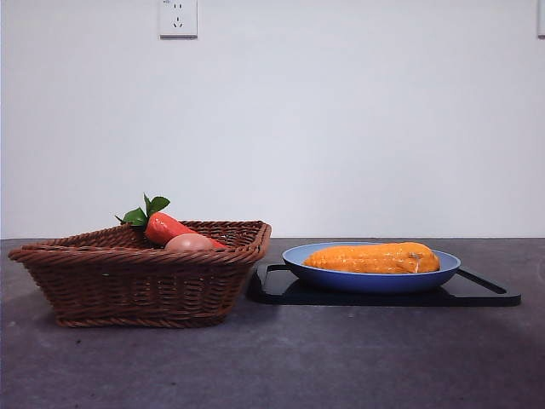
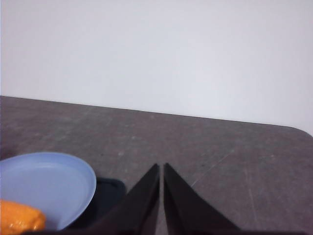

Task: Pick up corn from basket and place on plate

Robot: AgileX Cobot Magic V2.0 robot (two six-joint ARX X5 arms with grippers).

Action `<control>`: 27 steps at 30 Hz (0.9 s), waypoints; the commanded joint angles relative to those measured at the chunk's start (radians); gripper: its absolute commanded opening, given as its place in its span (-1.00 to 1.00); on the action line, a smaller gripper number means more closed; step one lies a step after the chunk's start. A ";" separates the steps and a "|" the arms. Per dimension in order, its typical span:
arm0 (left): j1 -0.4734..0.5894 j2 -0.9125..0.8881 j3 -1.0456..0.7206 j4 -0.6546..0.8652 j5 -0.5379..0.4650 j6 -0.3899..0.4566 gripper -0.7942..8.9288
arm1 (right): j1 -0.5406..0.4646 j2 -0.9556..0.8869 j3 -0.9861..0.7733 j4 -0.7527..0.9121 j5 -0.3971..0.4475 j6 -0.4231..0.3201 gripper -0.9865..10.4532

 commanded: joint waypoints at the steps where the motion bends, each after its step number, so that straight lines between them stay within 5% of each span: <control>1: 0.003 0.000 -0.005 -0.057 -0.001 -0.002 -0.82 | 0.024 -0.054 -0.043 0.010 0.044 0.010 -0.82; 12: 0.003 0.000 -0.005 -0.057 -0.001 -0.003 -0.82 | 0.090 -0.200 -0.153 -0.014 0.071 0.016 -0.82; 27: 0.003 0.000 -0.005 -0.058 -0.001 -0.003 -0.82 | 0.093 -0.200 -0.154 -0.267 0.071 0.015 -0.82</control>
